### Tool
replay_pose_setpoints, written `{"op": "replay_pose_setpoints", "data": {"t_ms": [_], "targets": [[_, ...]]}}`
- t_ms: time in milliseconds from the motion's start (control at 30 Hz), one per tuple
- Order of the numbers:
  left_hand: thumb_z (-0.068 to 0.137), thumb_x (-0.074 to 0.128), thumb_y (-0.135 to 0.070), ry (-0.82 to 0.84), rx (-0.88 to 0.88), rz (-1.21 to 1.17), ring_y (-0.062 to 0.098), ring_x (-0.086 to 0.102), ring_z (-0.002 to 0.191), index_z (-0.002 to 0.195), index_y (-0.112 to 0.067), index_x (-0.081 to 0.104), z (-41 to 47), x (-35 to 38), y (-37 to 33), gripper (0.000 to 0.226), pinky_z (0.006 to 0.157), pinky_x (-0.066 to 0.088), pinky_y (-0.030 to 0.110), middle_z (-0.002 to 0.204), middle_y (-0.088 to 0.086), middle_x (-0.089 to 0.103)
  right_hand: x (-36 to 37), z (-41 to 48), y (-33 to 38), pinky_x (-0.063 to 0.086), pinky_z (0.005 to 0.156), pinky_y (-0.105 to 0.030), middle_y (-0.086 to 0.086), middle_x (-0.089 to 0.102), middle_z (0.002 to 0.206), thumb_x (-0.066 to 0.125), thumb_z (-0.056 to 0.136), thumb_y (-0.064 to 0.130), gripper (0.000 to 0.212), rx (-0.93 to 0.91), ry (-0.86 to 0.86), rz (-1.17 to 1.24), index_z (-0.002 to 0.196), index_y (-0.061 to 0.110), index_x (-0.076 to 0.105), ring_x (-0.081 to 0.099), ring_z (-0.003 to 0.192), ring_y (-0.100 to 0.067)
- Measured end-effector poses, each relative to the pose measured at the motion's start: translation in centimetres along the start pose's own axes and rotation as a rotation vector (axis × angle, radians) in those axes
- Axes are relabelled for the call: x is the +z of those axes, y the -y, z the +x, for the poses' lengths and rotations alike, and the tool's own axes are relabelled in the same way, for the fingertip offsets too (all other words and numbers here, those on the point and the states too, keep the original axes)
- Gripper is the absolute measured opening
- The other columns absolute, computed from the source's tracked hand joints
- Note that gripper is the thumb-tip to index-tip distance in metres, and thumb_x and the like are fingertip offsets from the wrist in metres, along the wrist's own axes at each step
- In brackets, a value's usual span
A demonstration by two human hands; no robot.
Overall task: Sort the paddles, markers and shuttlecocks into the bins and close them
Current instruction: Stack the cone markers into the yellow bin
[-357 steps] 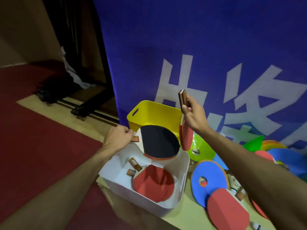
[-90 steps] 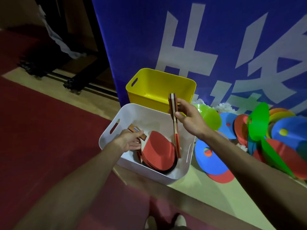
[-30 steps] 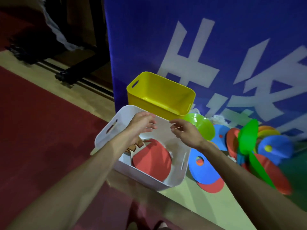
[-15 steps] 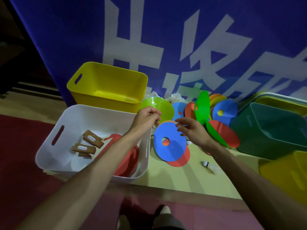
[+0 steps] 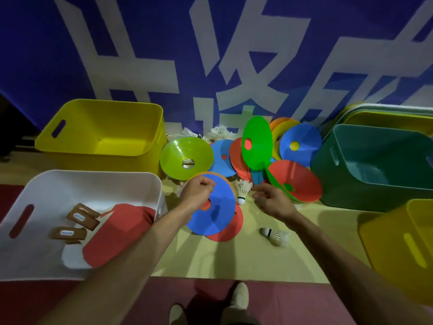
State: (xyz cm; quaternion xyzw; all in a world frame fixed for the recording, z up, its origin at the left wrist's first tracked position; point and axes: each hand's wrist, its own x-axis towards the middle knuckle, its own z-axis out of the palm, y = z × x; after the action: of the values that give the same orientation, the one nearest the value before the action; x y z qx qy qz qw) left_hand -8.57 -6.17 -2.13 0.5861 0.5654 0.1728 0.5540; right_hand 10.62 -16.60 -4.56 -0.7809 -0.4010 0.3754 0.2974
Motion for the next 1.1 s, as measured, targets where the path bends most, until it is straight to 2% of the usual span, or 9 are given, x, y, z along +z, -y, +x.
{"op": "replay_pose_setpoints", "data": {"t_ms": [100,200,333,400,567,800,900,1000,1100], "targets": [[0.088,0.049,-0.002,-0.063,-0.058,0.063,0.013,0.051,0.068,0.089,-0.017,0.062,0.5,1.0,0.6,0.019,0.053,0.037,0.021,0.082,-0.001,0.06,0.3,2.2,-1.7,0.055,0.077,-0.043,0.0,0.066,0.086,0.057,0.09,0.018,0.024,0.016,0.07,0.046,0.113,0.013,0.064,0.067,0.083,-0.028],[0.087,0.05,0.002,-0.115,-0.089,0.061,0.018,0.055,0.085,0.077,-0.02,0.06,1.1,1.9,1.0,0.026,0.067,0.043,0.024,0.092,0.006,0.062,1.1,5.2,-2.6,0.057,0.077,-0.041,-0.008,0.069,0.1,0.064,0.087,0.024,0.029,0.038,0.115,0.084,0.113,0.011,0.062,0.067,0.088,-0.026],[0.08,0.057,-0.008,-0.193,-0.139,0.046,0.018,0.052,0.069,0.072,-0.023,0.058,1.5,2.6,0.8,0.017,0.063,0.04,0.027,0.083,0.009,0.062,3.5,8.3,-3.4,0.051,0.09,-0.041,-0.01,0.068,0.111,0.068,0.085,0.032,0.043,0.037,0.194,0.02,0.12,0.008,0.057,0.064,0.101,-0.027],[0.077,0.058,-0.016,-0.206,-0.135,0.054,0.015,0.05,0.064,0.078,-0.021,0.06,0.8,2.8,0.6,0.005,0.059,0.038,0.025,0.075,0.001,0.06,4.6,9.3,-3.5,0.046,0.089,-0.033,-0.011,0.064,0.117,0.07,0.084,0.034,0.052,0.014,0.194,-0.069,0.124,0.006,0.054,0.06,0.108,-0.028],[0.089,0.05,0.006,-0.252,-0.116,0.007,0.01,0.053,0.071,0.089,-0.008,0.059,-0.2,2.4,1.0,0.017,0.056,0.04,0.011,0.079,0.002,0.058,7.0,10.8,-3.7,0.042,0.076,-0.034,-0.014,0.06,0.106,0.077,0.077,0.03,0.047,-0.042,0.163,-0.143,0.11,0.006,0.054,0.057,0.102,-0.032],[0.087,0.047,0.013,-0.33,-0.104,-0.024,0.01,0.055,0.07,0.089,-0.001,0.061,-0.7,1.5,1.6,0.02,0.053,0.041,0.004,0.082,0.005,0.06,6.7,10.6,-2.2,0.048,0.085,-0.039,-0.014,0.067,0.111,0.067,0.085,0.025,0.033,-0.127,0.074,-0.25,0.115,0.013,0.059,0.061,0.107,-0.033],[0.086,0.048,0.012,-0.33,-0.093,-0.022,0.01,0.055,0.071,0.085,-0.006,0.061,0.0,0.8,2.0,0.022,0.058,0.044,0.007,0.081,0.004,0.061,4.7,10.6,-1.5,0.048,0.085,-0.041,-0.014,0.067,0.111,0.06,0.09,0.028,0.028,-0.22,0.015,-0.365,0.116,0.019,0.062,0.061,0.107,-0.034],[0.086,0.051,0.002,-0.346,-0.081,-0.002,0.016,0.058,0.077,0.082,-0.017,0.06,1.2,0.5,2.3,0.022,0.069,0.047,0.024,0.083,0.005,0.065,2.4,10.8,-0.8,0.048,0.081,-0.039,-0.012,0.067,0.111,0.056,0.092,0.029,0.024,-0.293,-0.067,-0.421,0.113,0.022,0.066,0.06,0.107,-0.033],[0.084,0.053,-0.006,-0.374,-0.089,0.135,0.031,0.062,0.097,0.099,-0.011,0.062,3.1,0.6,3.0,0.018,0.082,0.049,0.039,0.106,0.022,0.066,0.1,10.7,0.1,0.048,0.08,-0.039,-0.01,0.063,0.112,0.053,0.094,0.03,0.025,-0.371,-0.117,-0.454,0.116,0.025,0.065,0.059,0.105,-0.033]]}}
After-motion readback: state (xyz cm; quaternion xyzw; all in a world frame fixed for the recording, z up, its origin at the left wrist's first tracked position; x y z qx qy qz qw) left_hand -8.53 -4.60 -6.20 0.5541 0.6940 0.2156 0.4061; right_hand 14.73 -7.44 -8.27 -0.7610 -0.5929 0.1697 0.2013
